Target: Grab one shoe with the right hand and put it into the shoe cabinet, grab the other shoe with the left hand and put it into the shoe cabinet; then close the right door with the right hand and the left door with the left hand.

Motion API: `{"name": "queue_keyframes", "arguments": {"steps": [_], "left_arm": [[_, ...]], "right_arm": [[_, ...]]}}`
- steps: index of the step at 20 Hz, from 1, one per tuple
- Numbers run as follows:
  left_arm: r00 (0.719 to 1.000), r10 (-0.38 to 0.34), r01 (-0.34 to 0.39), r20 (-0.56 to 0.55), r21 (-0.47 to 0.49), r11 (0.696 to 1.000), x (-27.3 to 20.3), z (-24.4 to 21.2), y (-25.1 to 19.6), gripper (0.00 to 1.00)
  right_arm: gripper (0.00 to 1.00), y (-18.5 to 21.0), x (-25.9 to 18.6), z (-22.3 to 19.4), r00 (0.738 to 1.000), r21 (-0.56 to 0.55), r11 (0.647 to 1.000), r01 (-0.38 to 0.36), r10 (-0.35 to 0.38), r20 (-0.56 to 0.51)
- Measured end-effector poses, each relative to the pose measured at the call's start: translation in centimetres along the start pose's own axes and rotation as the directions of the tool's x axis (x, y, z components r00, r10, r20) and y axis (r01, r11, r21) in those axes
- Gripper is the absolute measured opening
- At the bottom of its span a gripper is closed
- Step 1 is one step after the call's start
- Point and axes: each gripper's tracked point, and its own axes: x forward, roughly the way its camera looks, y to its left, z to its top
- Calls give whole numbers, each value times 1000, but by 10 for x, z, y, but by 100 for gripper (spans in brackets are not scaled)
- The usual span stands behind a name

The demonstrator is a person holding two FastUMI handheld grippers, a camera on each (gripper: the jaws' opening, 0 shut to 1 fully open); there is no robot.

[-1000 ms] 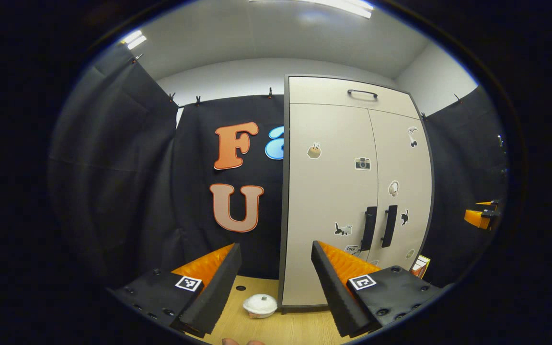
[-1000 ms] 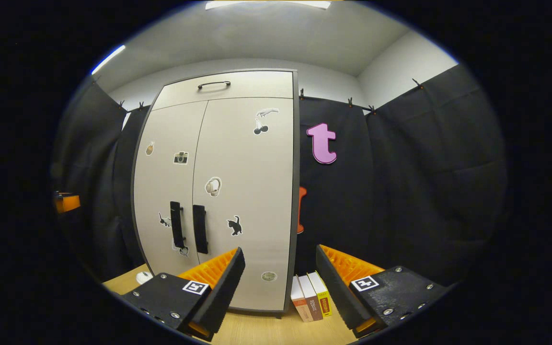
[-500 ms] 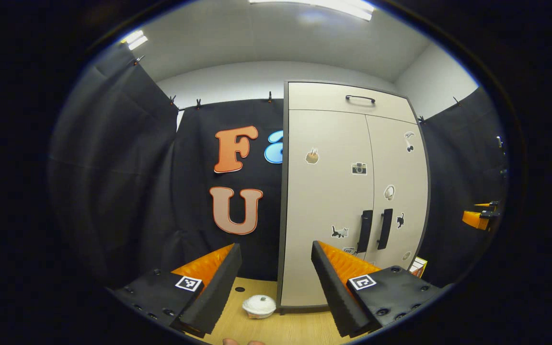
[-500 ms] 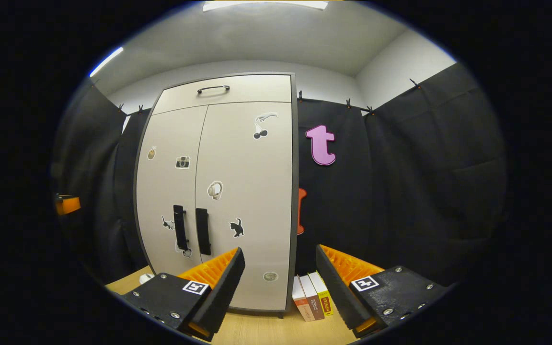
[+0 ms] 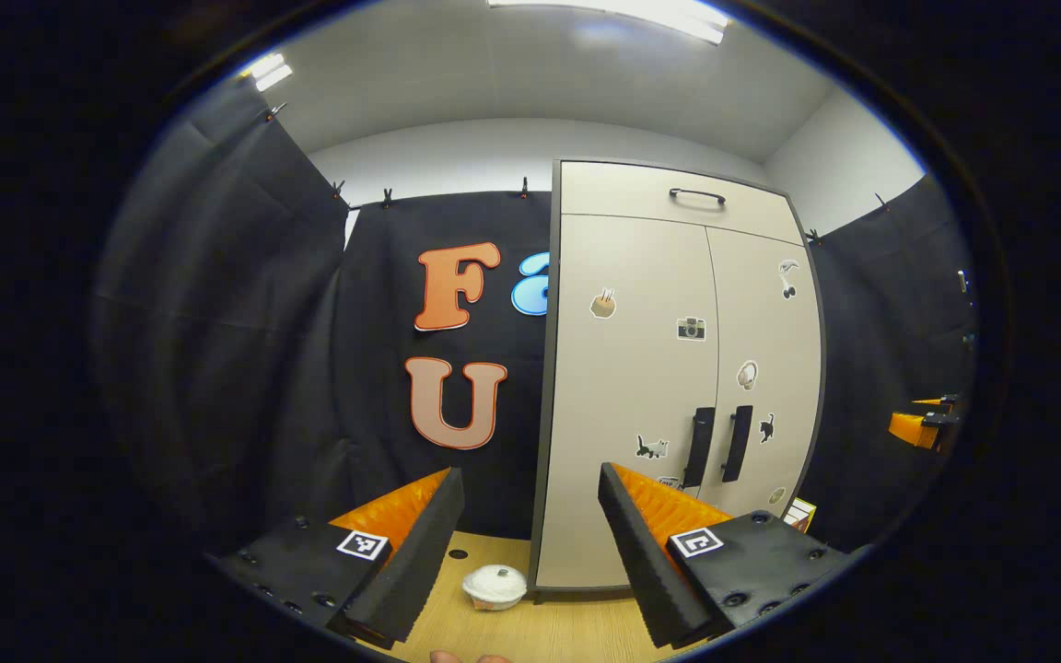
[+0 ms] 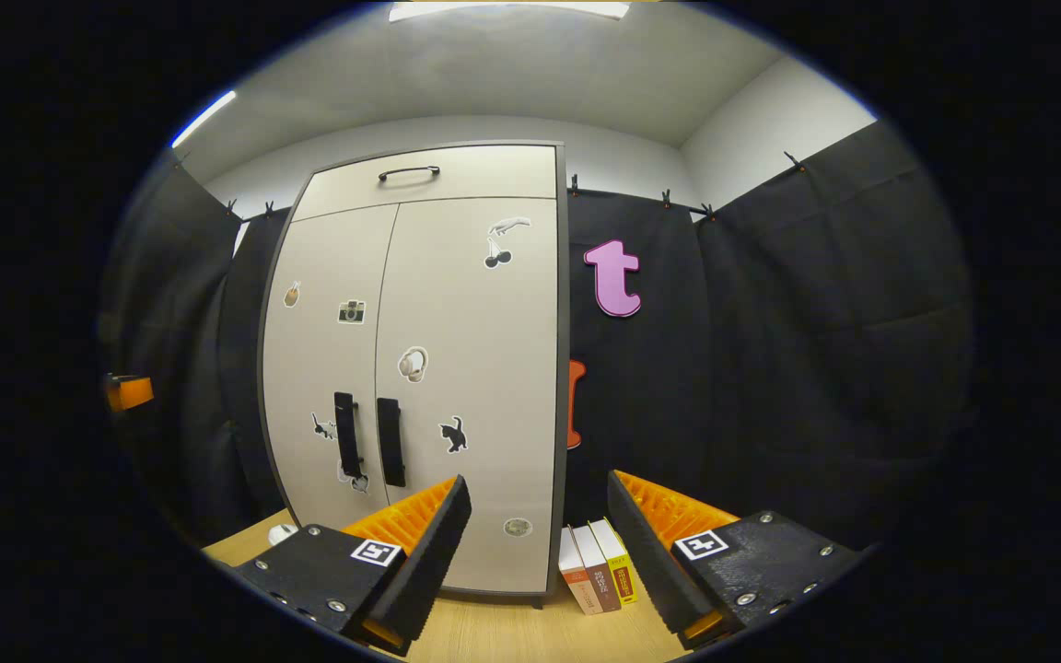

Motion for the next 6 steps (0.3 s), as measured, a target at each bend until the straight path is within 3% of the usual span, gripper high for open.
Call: {"name": "queue_keyframes", "arguments": {"steps": [6], "left_arm": [[1000, 5, -5, 8, -2, 1000, -7, 2, 2, 96]], "right_arm": [[92, 1, -6, 2, 1000, 1, 1000, -5, 5, 5]]}}
